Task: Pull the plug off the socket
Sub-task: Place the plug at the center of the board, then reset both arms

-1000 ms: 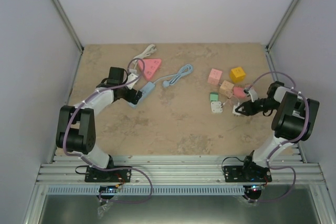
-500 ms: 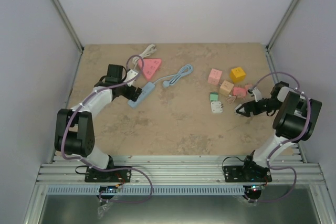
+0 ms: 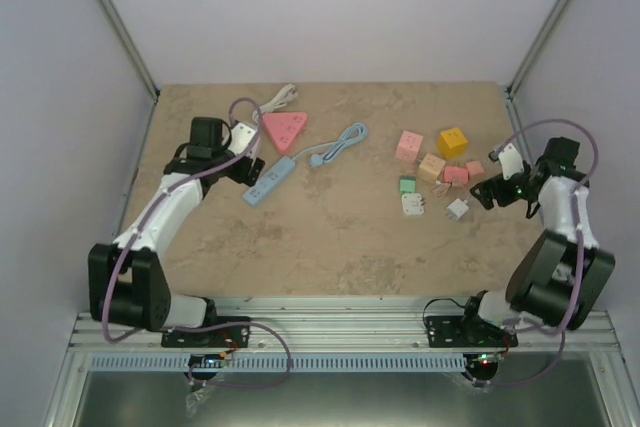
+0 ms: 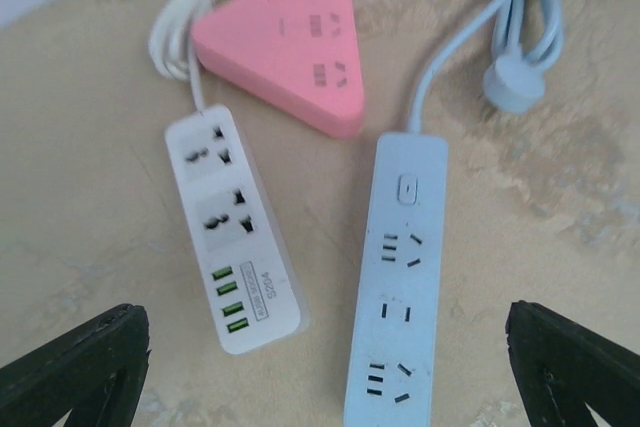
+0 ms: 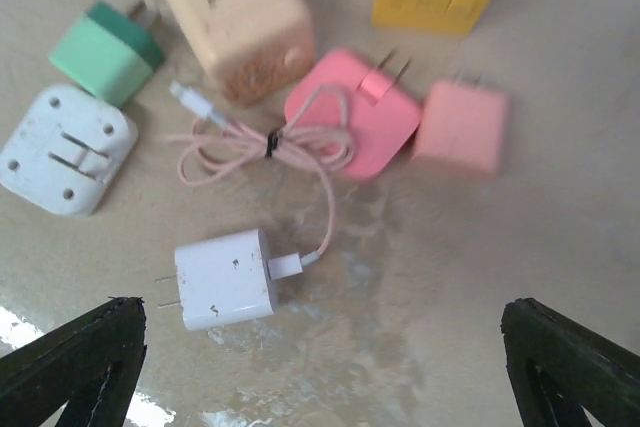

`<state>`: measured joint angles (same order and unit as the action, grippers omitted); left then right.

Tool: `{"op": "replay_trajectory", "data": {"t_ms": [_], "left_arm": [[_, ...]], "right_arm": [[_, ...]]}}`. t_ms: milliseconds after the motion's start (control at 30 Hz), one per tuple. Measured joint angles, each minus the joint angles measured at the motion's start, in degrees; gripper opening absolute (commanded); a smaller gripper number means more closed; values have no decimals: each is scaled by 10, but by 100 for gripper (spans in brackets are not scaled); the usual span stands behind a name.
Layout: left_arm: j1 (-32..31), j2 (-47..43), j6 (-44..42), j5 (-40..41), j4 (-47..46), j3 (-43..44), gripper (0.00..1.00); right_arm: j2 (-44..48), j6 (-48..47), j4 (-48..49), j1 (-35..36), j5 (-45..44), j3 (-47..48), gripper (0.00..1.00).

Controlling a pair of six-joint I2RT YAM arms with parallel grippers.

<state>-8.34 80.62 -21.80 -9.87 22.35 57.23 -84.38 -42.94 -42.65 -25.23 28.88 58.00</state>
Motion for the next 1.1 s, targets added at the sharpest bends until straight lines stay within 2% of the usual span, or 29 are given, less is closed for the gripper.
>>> {"op": "replay_trajectory", "data": {"t_ms": [367, 500, 733, 967, 1100], "left_arm": [[0, -180, 45, -10, 7, -30, 100], [0, -254, 73, -10, 7, -77, 100], [0, -470, 108, 34, -43, -215, 100], [0, -532, 121, 107, -57, -265, 100], [0, -549, 124, 126, -63, -267, 100]], "right_arm": [[341, 65, 97, 0, 62, -77, 98], [388, 80, 99, 0, 106, -85, 98], [429, 108, 96, 3, 146, -127, 98], [582, 139, 110, 3, 180, -176, 98], [610, 154, 117, 3, 184, -177, 98]]}}
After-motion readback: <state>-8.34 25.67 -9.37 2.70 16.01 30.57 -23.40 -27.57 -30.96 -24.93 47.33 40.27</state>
